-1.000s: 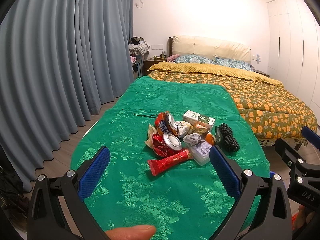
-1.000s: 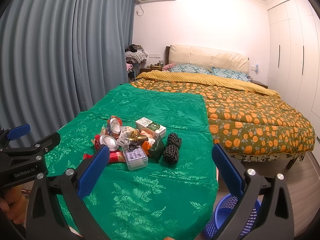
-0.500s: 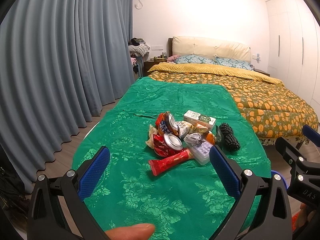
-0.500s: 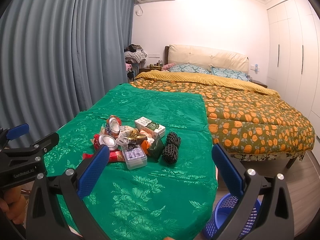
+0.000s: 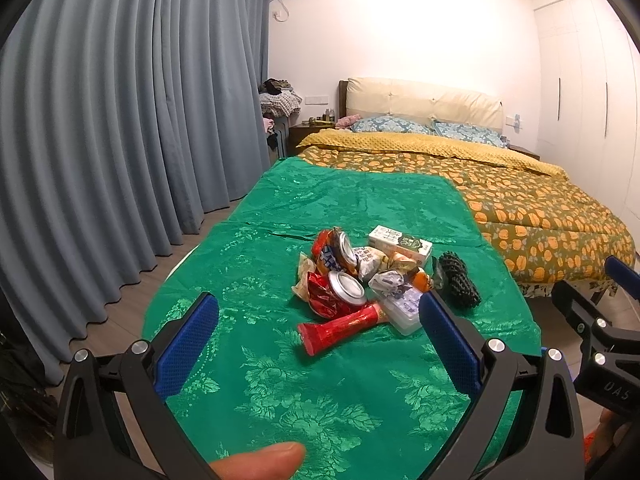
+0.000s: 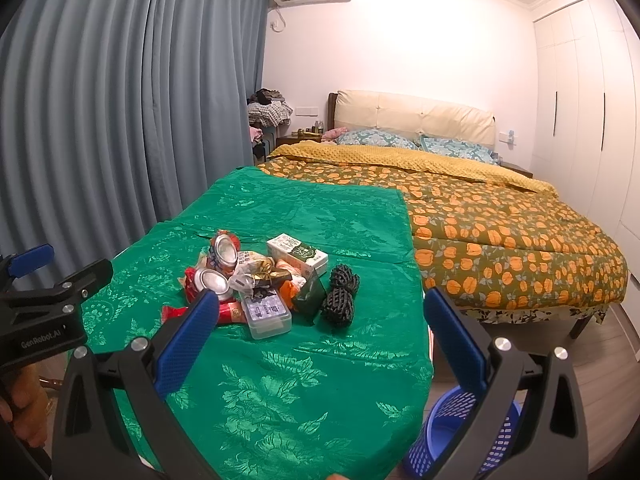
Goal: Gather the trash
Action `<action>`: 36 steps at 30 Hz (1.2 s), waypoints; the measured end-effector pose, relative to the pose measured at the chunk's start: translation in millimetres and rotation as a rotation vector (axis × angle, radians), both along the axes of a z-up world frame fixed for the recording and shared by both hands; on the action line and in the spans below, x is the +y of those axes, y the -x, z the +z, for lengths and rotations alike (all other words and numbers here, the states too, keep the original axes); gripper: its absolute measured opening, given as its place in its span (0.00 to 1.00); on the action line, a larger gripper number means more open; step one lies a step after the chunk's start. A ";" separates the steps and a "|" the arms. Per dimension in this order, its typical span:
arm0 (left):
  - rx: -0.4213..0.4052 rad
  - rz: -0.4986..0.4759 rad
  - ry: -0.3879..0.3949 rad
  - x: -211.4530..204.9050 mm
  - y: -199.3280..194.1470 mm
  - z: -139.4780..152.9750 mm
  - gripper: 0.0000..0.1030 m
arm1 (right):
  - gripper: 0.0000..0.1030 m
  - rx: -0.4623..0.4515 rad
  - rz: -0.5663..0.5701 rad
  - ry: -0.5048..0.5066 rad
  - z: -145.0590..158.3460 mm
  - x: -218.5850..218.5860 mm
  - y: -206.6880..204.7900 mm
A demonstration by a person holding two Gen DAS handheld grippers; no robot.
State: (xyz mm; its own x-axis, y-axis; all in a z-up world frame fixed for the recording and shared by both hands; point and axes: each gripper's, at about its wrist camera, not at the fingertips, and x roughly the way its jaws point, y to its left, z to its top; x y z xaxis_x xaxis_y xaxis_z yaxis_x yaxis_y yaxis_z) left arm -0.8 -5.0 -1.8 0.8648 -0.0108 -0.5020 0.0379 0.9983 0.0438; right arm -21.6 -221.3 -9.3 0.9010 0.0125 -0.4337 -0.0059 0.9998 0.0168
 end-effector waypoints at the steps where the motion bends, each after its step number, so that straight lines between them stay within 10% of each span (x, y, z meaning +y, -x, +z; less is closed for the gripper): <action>1: -0.001 0.000 -0.006 -1.3 0.6 -0.8 0.96 | 0.96 0.001 -0.001 0.001 -0.1 0.1 -0.5; 18: 0.065 -0.061 -0.024 19.4 -15.8 -26.6 0.96 | 0.96 0.024 -0.009 0.011 -14.0 -0.9 -9.0; 23: 0.203 -0.245 -0.010 40.0 -43.5 -62.2 0.96 | 0.96 0.054 -0.016 -0.012 -27.6 -12.6 -13.4; 36: 0.321 -0.553 -0.302 -13.6 -128.2 -123.7 0.84 | 0.96 0.277 0.059 -0.073 -84.2 -44.8 -80.4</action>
State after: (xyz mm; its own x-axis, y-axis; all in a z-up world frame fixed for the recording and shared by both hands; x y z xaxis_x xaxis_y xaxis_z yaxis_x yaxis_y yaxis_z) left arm 127.4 -18.6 -125.6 0.5814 -0.2261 -0.7816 0.5937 0.7748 0.2175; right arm 58.8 -266.1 -93.5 0.7452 0.1018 -0.6590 -0.0490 0.9940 0.0981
